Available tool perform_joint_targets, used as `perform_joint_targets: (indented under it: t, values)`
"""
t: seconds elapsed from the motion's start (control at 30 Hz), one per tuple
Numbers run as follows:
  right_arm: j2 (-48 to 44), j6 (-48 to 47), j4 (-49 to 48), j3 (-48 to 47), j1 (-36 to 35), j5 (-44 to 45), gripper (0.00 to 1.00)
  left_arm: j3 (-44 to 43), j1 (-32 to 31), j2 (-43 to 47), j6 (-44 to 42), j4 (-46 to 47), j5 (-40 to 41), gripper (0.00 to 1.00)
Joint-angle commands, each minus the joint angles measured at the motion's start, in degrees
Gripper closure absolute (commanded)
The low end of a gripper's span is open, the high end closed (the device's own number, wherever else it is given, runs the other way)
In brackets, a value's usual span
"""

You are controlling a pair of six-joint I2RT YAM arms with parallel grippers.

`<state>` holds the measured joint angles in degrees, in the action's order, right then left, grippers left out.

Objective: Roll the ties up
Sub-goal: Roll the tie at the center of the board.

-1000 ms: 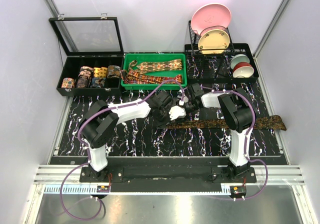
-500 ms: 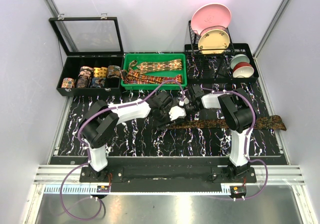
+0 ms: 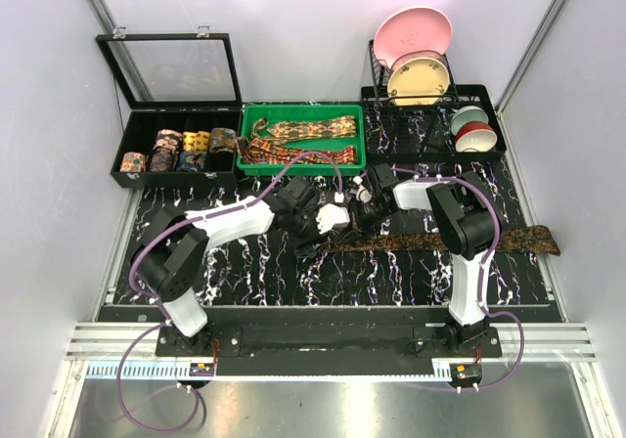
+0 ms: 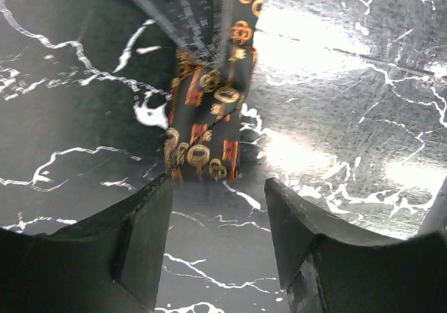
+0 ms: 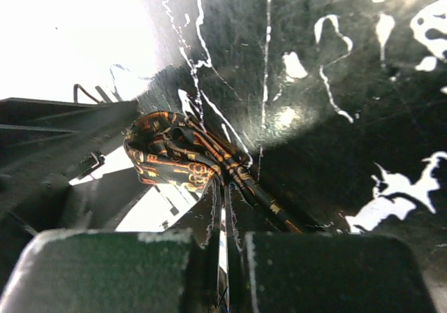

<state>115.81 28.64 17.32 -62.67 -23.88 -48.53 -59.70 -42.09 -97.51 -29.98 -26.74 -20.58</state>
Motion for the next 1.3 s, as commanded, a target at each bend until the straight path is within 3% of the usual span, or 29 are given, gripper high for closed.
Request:
perform_joint_targets:
  t: [0.0,0.3,0.57,0.93,1.27]
  values:
    - [0.6,-1.8,1.0,-1.5,0.1,1.9,1.0,1.2,1.1,2.7,-1.4,6.5,-5.6,0.42]
    - [0.6,-2.1,1.1,-1.4,0.1,2.0,1.0,-0.9,1.0,0.4,-4.5,6.1,-9.0,0.47]
    - [0.7,-2.2,1.2,-1.3,0.1,1.9,1.0,-3.3,1.0,-1.6,-5.8,3.6,-10.8,0.61]
    - [1.0,-2.0,1.1,-1.5,0.1,1.4,1.0,-8.3,-1.1,-6.4,-1.1,5.8,-9.0,0.63]
    - [-0.8,-0.7,0.9,-1.3,0.2,-1.4,0.97,-6.9,-2.1,-10.8,-1.9,2.9,-5.5,0.67]
